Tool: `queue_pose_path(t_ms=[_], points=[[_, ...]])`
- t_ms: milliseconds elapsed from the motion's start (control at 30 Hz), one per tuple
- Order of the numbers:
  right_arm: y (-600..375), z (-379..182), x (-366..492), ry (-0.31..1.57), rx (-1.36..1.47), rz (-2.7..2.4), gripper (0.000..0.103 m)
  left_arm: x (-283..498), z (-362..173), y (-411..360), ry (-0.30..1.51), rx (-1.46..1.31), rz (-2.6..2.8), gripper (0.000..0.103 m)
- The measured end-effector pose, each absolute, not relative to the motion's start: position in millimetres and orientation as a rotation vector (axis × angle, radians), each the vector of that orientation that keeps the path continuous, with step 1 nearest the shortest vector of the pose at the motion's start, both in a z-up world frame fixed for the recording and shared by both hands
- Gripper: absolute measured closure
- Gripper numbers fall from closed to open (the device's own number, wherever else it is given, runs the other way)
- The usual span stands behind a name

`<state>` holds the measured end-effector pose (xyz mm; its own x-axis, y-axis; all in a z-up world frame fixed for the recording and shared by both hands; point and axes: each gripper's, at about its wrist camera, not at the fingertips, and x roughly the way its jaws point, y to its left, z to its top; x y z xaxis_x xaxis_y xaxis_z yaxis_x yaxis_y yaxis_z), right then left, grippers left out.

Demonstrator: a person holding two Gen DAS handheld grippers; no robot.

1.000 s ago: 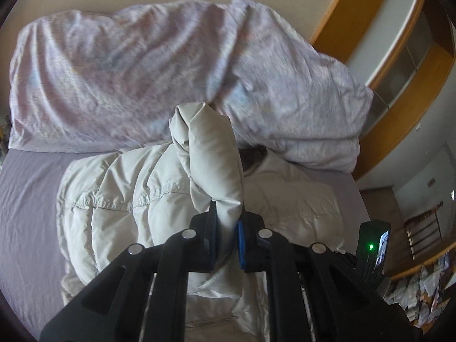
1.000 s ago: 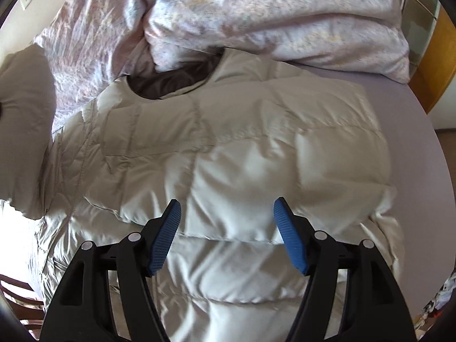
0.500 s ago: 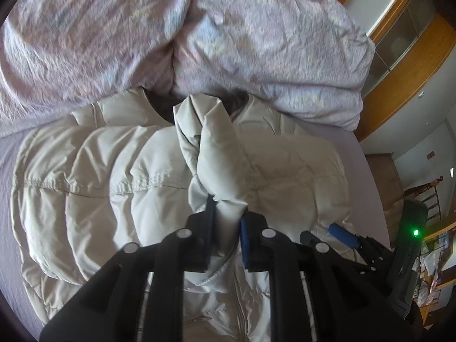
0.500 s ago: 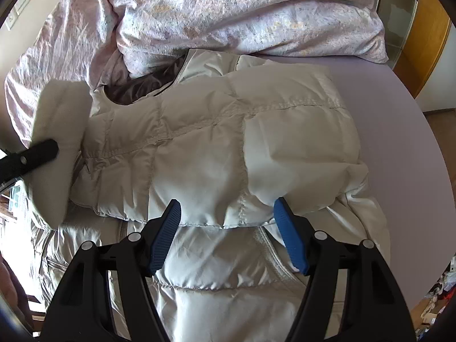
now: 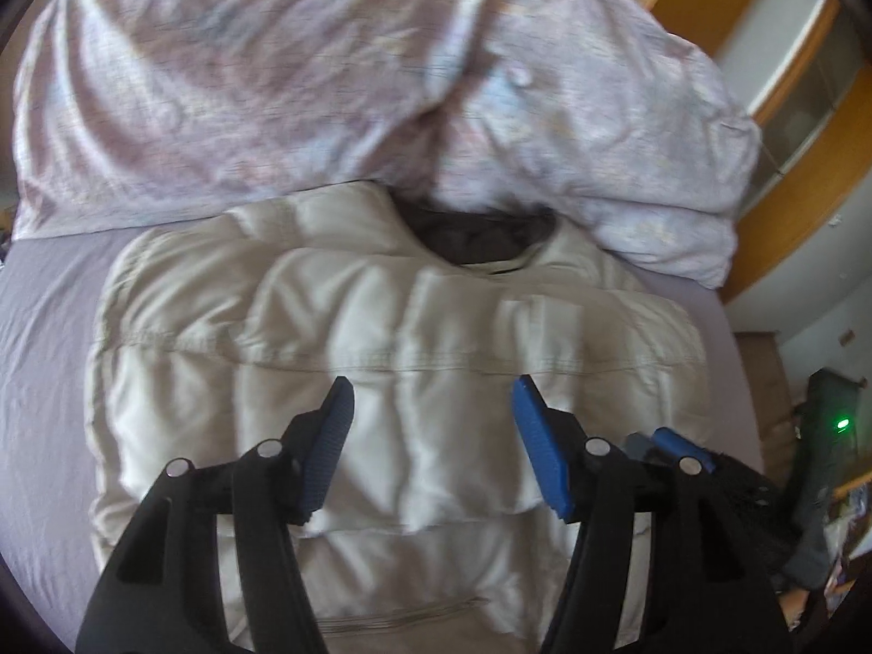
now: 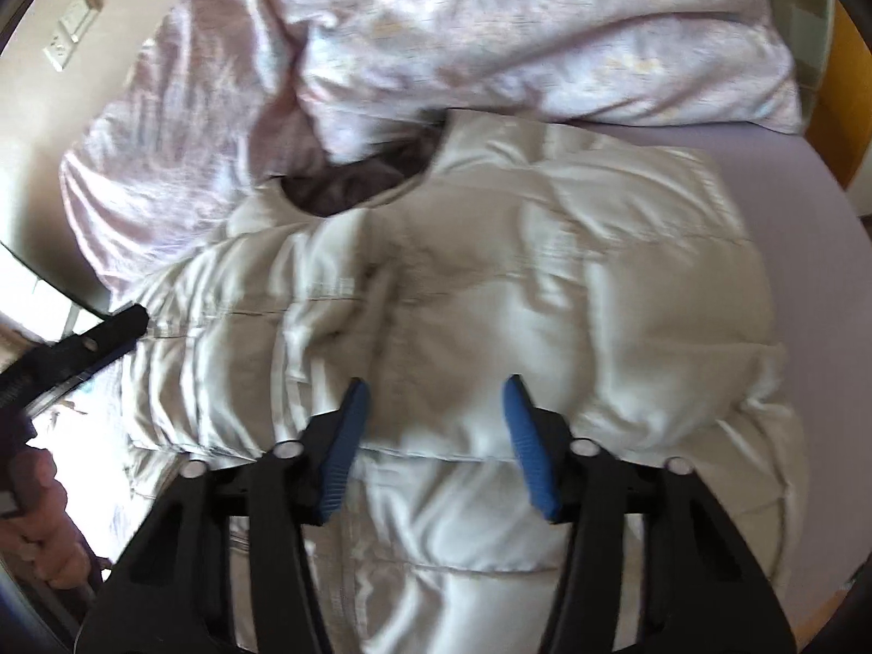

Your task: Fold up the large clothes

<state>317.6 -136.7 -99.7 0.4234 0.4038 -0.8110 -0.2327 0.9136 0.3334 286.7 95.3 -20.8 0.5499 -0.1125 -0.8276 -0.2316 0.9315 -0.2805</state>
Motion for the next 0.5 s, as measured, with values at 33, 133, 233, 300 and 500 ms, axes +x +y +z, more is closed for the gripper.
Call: queue_pose_path(t_ms=[33,133,233,300,500], points=[[-130,-98,317,1.056,0.172,0.417,0.060,285,-22,99,0.995,-0.378,0.086,0.042],[-108,-94,315,1.038,0.143,0.466,0.067,277,-27,109,1.005,-0.353,0.137,0.042],[-87,-89,314,1.033,0.116,0.510,0.069,272,-32,115,1.016,-0.338,0.170,0.042],[-76,-89,312,1.030,0.089,0.527,0.069,268,-36,121,1.027,-0.331,0.196,0.042],[-68,-117,324,1.120,0.054,0.464,0.069,265,-47,141,1.066,-0.332,0.263,0.042]])
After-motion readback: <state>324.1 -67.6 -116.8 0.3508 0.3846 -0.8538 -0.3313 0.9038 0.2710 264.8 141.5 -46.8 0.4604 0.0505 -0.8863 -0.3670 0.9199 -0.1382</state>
